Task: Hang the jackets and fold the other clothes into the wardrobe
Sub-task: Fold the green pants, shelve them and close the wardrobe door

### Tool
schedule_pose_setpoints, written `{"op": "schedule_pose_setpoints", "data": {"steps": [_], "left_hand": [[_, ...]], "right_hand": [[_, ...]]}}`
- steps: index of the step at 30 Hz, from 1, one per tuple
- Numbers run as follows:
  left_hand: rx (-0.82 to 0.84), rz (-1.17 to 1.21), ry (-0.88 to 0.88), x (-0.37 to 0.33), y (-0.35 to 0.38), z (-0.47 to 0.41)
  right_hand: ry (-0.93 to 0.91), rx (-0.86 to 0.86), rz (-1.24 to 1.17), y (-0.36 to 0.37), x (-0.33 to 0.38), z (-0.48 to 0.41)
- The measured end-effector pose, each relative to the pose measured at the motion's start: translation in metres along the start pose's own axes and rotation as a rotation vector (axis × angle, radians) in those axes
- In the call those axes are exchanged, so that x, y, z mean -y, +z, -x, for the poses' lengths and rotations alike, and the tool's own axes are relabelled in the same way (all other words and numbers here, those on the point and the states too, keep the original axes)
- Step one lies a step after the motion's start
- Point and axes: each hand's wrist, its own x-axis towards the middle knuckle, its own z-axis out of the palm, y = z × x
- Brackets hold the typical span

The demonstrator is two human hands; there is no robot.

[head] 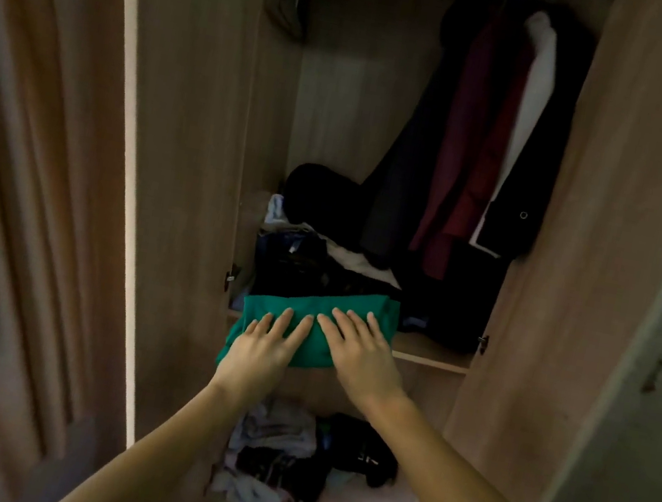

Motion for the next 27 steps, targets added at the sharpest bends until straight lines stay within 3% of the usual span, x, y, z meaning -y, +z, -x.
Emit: {"op": "schedule_pose_setpoints", "data": {"steps": [10, 21, 27], "left_hand": [[0.048, -0.03, -0.01, 0.039, 0.109, -0.103], [0.218, -0.072, -0.036, 0.062, 0.22, -0.209], [0.163, -0.095, -0.026, 0.09, 0.274, -0.245]], "right_hand": [[0.008, 0.045, -0.118, 0.138, -0.052, -0.061], [0.012, 0.149, -0.291, 0.293, -0.112, -0.114], [0.003, 0.193, -0.302, 0.356, -0.124, -0.145]]}}
